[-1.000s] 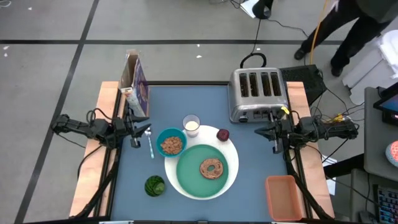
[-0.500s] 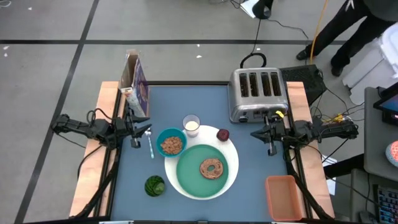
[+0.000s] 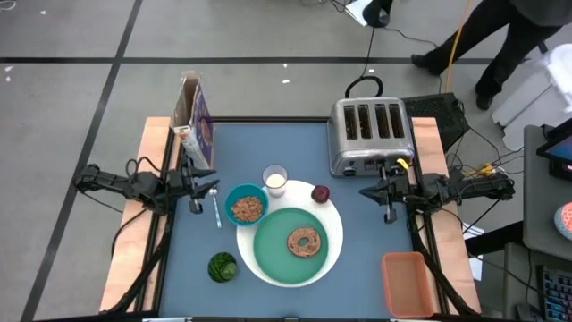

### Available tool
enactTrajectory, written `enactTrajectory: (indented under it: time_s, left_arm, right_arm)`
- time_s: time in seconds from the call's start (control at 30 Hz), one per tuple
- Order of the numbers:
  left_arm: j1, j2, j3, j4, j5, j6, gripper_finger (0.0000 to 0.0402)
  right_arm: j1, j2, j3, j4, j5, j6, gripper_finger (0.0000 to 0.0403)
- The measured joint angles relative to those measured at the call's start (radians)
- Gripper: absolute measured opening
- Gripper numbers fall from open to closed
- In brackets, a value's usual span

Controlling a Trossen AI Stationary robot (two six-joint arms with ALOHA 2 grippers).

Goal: Arrange a breakfast setting
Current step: Return to Home Position

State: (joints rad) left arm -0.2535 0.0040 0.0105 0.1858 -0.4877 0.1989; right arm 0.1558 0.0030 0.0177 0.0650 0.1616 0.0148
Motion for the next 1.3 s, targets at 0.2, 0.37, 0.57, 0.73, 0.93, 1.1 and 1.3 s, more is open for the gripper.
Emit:
enactTrajectory:
  time_s: [0.2, 0.37, 0.57, 0.73, 0.93, 1.1, 1.3]
  left_arm:
    - [0.0, 0.0, 0.0, -0.051, 0.0, -0.027, 0.0147]
    - [0.0, 0.001, 0.0, -0.111, 0.0, -0.059, 0.0147]
    - [0.0, 0.002, 0.001, -0.117, -0.008, -0.067, 0.0147]
    - [0.0, 0.002, 0.001, -0.118, -0.01, -0.02, 0.0147]
    - [0.0, 0.002, 0.001, -0.119, -0.011, -0.045, 0.0147]
    - [0.0, 0.002, 0.001, -0.12, -0.011, -0.045, 0.0147]
    - [0.0, 0.002, 0.001, -0.12, -0.011, -0.047, 0.0147]
  right_arm:
    - [0.0, 0.004, -0.001, -0.013, -0.005, -0.004, 0.0001]
    - [0.0, 0.004, -0.002, -0.017, -0.006, -0.001, 0.0007]
    - [0.0, 0.004, -0.002, -0.015, -0.006, -0.001, 0.0008]
    - [0.0, 0.004, -0.002, -0.01, -0.006, -0.001, 0.0008]
    - [0.0, 0.004, -0.003, -0.009, -0.006, -0.001, 0.0008]
    - [0.0, 0.004, -0.003, -0.009, -0.006, -0.001, 0.0008]
    - [0.0, 0.004, -0.003, -0.009, -0.006, -0.001, 0.0009]
